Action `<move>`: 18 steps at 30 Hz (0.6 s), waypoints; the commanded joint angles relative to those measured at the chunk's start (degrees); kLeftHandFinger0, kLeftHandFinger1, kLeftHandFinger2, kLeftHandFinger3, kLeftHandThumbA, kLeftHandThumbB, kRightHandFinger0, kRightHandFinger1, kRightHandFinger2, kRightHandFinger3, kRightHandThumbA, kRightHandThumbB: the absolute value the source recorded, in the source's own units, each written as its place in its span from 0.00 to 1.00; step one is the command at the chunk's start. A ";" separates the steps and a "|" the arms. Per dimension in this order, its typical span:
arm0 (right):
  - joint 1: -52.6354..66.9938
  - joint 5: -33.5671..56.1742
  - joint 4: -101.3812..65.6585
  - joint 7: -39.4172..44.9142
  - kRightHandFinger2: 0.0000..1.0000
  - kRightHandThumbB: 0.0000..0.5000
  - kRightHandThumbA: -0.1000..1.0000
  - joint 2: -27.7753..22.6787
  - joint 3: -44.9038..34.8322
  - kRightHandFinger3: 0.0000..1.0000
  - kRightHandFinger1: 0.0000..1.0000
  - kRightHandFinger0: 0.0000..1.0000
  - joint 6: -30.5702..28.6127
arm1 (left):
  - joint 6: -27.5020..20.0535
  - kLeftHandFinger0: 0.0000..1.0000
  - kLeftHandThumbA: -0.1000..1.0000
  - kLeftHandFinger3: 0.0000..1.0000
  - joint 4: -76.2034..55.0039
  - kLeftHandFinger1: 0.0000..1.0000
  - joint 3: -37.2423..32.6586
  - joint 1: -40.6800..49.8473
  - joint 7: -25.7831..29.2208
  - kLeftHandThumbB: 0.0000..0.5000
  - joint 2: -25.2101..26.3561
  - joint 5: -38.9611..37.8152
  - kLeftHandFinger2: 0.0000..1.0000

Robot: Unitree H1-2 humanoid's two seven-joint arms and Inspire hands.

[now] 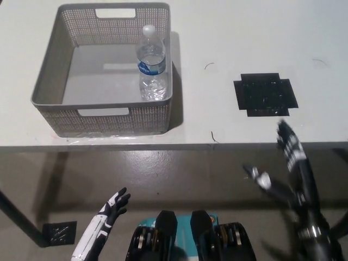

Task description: Use the right hand to pick up a water botttle and place it into a container on the left side

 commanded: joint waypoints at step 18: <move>2.19 7.76 3.00 8.05 1.00 0.57 1.00 -0.66 -1.22 1.00 1.00 1.00 -5.36 | 1.29 1.00 1.00 1.00 -0.56 1.00 4.15 -3.05 0.52 0.19 0.33 -3.31 1.00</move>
